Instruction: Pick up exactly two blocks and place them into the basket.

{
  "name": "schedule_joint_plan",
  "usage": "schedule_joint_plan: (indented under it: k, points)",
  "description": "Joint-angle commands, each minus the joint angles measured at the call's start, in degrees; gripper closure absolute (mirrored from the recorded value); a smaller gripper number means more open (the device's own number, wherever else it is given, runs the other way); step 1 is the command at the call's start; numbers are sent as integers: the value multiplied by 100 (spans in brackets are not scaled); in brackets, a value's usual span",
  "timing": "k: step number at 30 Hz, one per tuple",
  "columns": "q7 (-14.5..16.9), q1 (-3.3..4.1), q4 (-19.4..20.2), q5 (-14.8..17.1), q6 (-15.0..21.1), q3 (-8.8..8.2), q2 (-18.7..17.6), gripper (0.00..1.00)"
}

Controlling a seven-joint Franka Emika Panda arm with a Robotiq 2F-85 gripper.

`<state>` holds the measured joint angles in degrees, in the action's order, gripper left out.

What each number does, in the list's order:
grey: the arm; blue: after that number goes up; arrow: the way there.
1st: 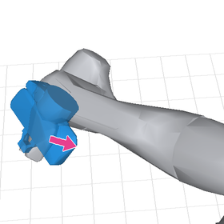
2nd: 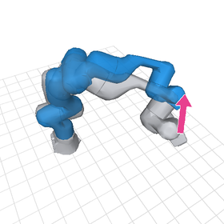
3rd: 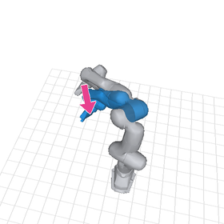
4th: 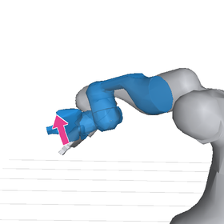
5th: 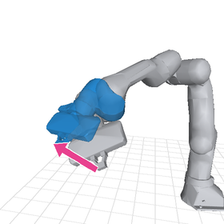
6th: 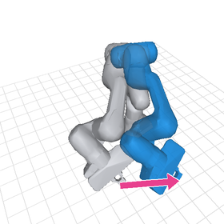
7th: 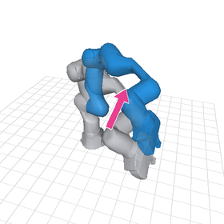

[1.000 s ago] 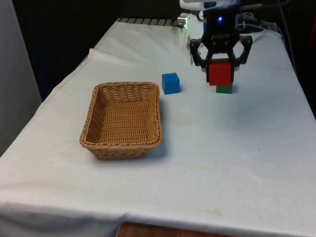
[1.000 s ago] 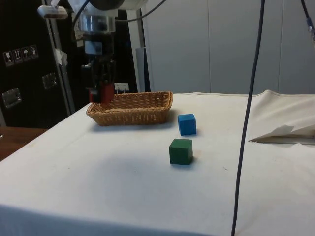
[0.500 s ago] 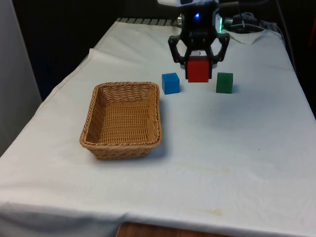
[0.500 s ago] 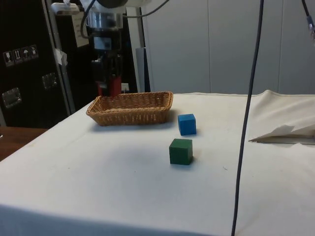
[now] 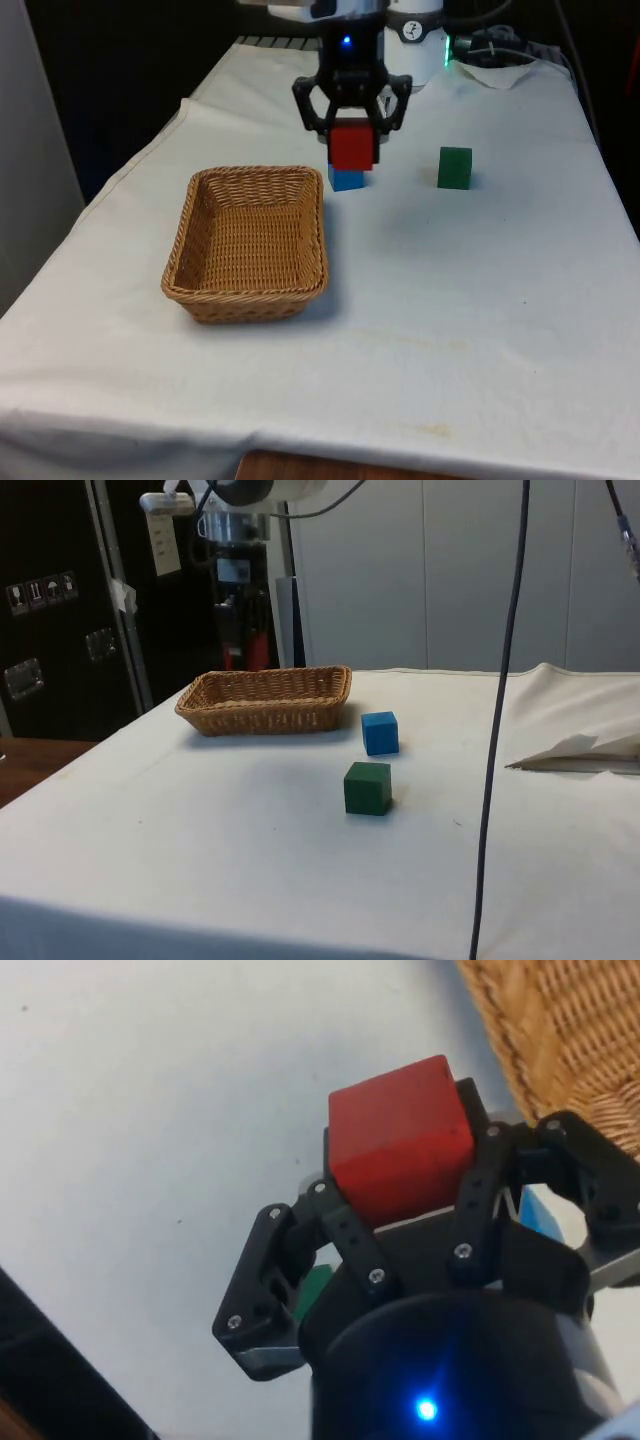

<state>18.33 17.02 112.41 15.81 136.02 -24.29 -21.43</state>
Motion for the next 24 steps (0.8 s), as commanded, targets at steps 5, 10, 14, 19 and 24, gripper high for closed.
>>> schedule_joint_plan:
  k: [5,10,14,19,24]
  points:
    - [298,-92,0,138,40,-97,-92,99]
    - [476,-57,0,189,29,-275,-195,99]
    - [825,-143,-11,390,86,-384,-338,99]
    - [1043,-166,-23,510,109,-493,-453,99]
    - [1369,-212,-57,693,138,-659,-630,99]
